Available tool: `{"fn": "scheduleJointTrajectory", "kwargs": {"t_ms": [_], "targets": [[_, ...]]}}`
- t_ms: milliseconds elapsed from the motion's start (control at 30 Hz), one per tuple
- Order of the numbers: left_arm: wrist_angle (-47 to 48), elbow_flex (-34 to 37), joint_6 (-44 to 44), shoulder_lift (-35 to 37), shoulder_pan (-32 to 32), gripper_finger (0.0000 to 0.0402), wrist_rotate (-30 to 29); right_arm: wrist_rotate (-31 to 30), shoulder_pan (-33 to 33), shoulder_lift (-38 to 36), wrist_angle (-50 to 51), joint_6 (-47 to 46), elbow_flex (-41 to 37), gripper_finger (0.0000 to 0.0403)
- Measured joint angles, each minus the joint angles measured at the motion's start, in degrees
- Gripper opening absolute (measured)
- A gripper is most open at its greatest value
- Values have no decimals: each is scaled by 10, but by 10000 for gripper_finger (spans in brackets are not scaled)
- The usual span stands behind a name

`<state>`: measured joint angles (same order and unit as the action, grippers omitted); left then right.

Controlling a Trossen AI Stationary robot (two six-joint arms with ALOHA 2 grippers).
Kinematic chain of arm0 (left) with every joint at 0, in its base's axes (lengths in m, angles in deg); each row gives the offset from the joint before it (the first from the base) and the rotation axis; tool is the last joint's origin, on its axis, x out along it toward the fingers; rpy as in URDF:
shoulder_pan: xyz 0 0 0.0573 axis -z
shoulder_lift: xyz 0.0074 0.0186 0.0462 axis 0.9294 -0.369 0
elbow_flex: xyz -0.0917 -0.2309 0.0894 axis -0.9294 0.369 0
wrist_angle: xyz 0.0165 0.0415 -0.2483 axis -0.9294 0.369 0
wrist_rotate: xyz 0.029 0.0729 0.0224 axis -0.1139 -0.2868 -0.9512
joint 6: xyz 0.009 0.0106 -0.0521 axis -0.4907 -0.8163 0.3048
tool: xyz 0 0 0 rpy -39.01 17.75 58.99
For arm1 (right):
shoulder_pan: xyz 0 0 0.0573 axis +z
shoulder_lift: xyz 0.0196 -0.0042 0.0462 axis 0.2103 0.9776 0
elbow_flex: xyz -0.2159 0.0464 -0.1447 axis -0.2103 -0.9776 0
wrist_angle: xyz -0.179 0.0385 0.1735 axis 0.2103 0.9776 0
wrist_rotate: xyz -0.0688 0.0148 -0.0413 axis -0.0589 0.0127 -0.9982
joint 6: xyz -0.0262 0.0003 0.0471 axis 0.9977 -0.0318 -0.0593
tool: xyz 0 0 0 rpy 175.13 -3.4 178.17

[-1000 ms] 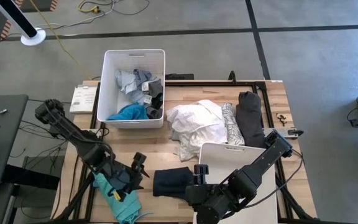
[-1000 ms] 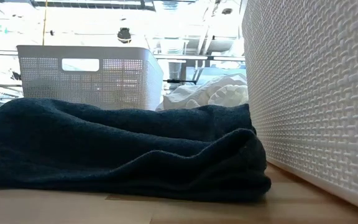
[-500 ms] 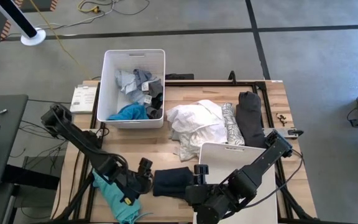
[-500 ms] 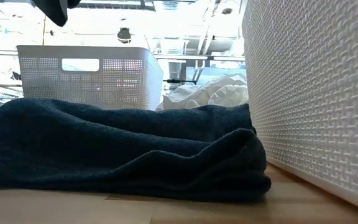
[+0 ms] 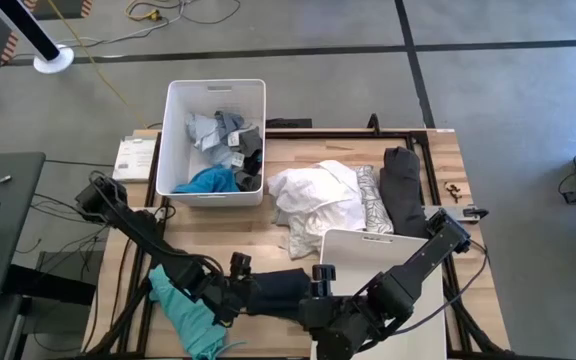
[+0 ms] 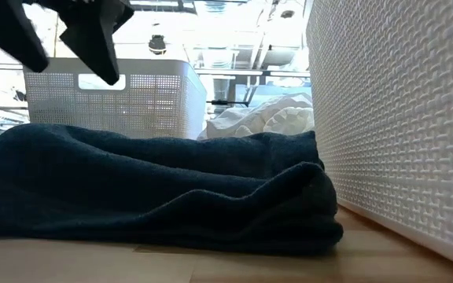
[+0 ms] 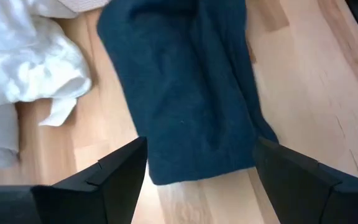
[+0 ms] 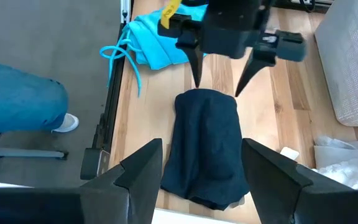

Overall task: Sort clothes
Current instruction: Put the dark blue shorts into the top white laundry bin

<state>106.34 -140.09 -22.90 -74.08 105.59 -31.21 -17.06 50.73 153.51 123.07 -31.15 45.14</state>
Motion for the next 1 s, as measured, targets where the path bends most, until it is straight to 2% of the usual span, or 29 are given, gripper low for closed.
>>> {"fn": "scheduleJointTrajectory", "kwargs": {"t_ms": [167, 300, 1000], "targets": [[-14, 0, 3, 0, -6, 284, 5, 0, 0, 0, -2, 0, 0, 232], [-76, 28, 1, 1, -7, 284, 31, 0, 1, 0, -4, 0, 0, 232], [-220, 125, 16, 0, -30, 312, 26, -11, 2, 0, -9, 6, 0, 232]]}}
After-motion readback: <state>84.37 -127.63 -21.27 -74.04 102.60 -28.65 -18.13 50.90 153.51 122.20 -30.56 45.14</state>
